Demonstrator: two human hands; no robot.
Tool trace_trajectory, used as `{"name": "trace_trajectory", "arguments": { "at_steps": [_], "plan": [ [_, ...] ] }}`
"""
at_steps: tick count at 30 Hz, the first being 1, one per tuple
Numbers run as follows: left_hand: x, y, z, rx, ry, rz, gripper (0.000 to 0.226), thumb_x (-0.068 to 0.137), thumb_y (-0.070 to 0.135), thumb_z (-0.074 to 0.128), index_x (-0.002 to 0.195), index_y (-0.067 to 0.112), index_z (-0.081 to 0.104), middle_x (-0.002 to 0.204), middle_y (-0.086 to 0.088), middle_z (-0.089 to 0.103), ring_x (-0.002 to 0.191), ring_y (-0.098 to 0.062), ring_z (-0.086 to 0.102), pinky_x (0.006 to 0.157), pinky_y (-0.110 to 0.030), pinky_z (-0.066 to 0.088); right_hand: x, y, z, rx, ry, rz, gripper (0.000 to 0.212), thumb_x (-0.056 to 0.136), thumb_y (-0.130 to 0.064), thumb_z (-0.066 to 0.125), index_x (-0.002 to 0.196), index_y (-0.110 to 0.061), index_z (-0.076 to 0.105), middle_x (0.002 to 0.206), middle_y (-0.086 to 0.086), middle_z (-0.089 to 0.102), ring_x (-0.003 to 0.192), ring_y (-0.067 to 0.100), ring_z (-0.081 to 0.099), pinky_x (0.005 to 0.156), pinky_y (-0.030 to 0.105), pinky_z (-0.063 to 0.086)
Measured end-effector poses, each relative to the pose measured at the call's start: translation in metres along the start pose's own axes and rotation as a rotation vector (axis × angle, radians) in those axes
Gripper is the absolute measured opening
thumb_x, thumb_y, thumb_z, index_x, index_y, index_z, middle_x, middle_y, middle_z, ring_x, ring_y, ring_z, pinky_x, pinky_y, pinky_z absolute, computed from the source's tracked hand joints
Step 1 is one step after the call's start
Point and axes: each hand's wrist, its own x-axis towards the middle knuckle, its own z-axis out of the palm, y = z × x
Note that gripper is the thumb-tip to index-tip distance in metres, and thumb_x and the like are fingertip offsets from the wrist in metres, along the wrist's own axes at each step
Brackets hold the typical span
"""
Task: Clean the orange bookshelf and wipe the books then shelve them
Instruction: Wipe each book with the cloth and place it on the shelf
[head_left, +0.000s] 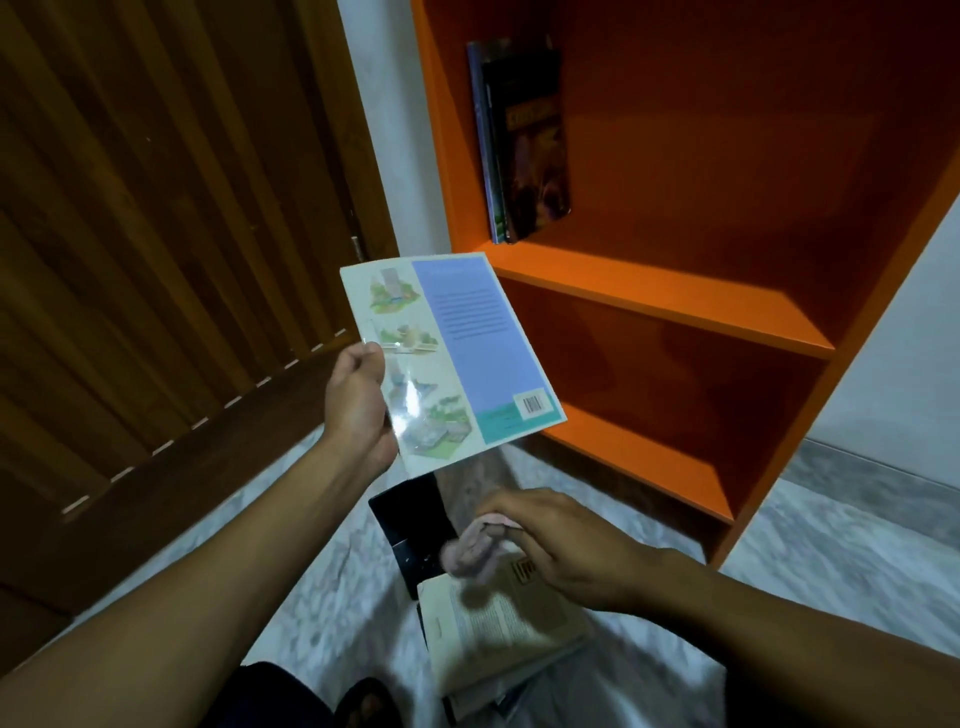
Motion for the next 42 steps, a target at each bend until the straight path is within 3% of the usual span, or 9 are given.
{"name": "trace_trajectory", "arguments": {
  "at_steps": [6, 10, 17, 24, 27, 29, 32, 36, 42],
  "plan": [
    [0.000, -0.004, -0.015, 0.108, -0.074, 0.067, 0.021, 0.106, 0.017, 0.044, 0.086, 0.017, 0.050, 0.091, -0.001, 0.077, 0.084, -0.021, 0.074, 0.066, -0.037, 0.059, -0.002, 0.032, -0.024, 0.240, 0.207, 0.468, 0.022, 0.105, -0.015, 0.043, 0.111, -0.025, 0.062, 0.117, -0.008, 0.065, 0.105, 0.010, 0.061, 0.074, 0.004, 0.040],
    [0.000, -0.004, -0.017, 0.114, -0.124, -0.011, 0.017, 0.105, 0.021, 0.046, 0.090, 0.015, 0.052, 0.111, -0.012, 0.074, 0.101, -0.032, 0.071, 0.088, -0.054, 0.056, -0.002, 0.031, -0.046, 0.485, 0.380, 0.607, 0.026, 0.106, -0.013, 0.041, 0.125, -0.020, 0.057, 0.077, -0.015, 0.069, 0.049, -0.009, 0.057, 0.046, 0.004, 0.037],
    [0.003, -0.002, -0.018, 0.126, -0.176, -0.110, 0.016, 0.104, 0.025, 0.048, 0.092, 0.018, 0.056, 0.115, -0.010, 0.073, 0.103, -0.028, 0.071, 0.086, -0.050, 0.057, 0.006, 0.016, -0.068, 0.687, 0.279, 0.541, 0.025, 0.096, -0.029, 0.061, 0.115, -0.014, 0.068, 0.112, 0.007, 0.075, 0.105, 0.021, 0.071, 0.097, 0.038, 0.055],
    [-0.007, -0.017, -0.012, 0.646, -0.161, 0.080, 0.032, 0.103, 0.029, 0.049, 0.134, 0.020, 0.046, 0.128, -0.007, 0.065, 0.092, -0.014, 0.072, 0.062, -0.025, 0.058, 0.013, 0.006, -0.054, 0.706, 0.308, 0.462, 0.031, 0.089, -0.014, 0.070, 0.110, 0.008, 0.060, 0.109, 0.021, 0.072, 0.104, 0.036, 0.069, 0.095, 0.054, 0.051],
    [-0.011, -0.023, -0.004, 0.908, -0.140, 0.389, 0.070, 0.097, 0.039, 0.058, 0.155, 0.030, 0.019, 0.161, 0.001, 0.028, 0.140, -0.017, 0.038, 0.109, -0.045, 0.038, 0.017, 0.002, -0.050, 0.555, 0.304, 0.371, 0.030, 0.087, -0.023, 0.071, 0.087, 0.003, 0.056, 0.082, 0.022, 0.063, 0.072, 0.021, 0.057, 0.070, 0.036, 0.049],
    [-0.021, -0.024, 0.008, 0.801, -0.295, 0.407, 0.081, 0.095, 0.046, 0.058, 0.156, 0.039, 0.006, 0.164, 0.007, 0.017, 0.142, -0.012, 0.029, 0.113, -0.047, 0.031, 0.016, -0.003, -0.046, 0.339, 0.309, 0.341, 0.025, 0.090, -0.022, 0.066, 0.073, -0.009, 0.052, 0.061, 0.000, 0.050, 0.060, 0.010, 0.043, 0.060, 0.026, 0.041],
    [-0.036, -0.034, 0.027, 0.662, -0.395, 0.181, 0.092, 0.093, 0.044, 0.063, 0.150, 0.055, -0.009, 0.159, 0.006, 0.031, 0.130, -0.024, 0.048, 0.105, -0.058, 0.044, 0.012, -0.006, -0.036, -0.028, 0.297, 0.379, 0.019, 0.087, -0.034, 0.056, 0.079, -0.017, 0.051, 0.069, 0.000, 0.058, 0.064, 0.019, 0.054, 0.063, 0.042, 0.047],
    [-0.045, -0.049, 0.037, 0.554, -0.281, 0.064, 0.098, 0.098, 0.017, 0.060, 0.148, 0.055, -0.016, 0.084, 0.016, 0.048, 0.079, -0.025, 0.065, 0.079, -0.062, 0.057, 0.010, -0.011, -0.025, -0.313, 0.266, 0.392, 0.010, 0.092, -0.035, 0.049, 0.091, -0.027, 0.045, 0.078, -0.008, 0.057, 0.073, 0.022, 0.055, 0.062, 0.037, 0.045],
    [-0.034, -0.060, 0.029, 0.516, -0.211, 0.114, 0.076, 0.097, 0.003, 0.052, 0.145, 0.052, 0.020, 0.119, 0.000, 0.063, 0.098, -0.036, 0.068, 0.073, -0.067, 0.055, 0.013, -0.021, -0.026, -0.422, 0.204, 0.320, 0.011, 0.094, -0.040, 0.050, 0.099, -0.031, 0.045, 0.084, -0.010, 0.052, 0.080, 0.023, 0.052, 0.063, 0.033, 0.037]
  ]
}}
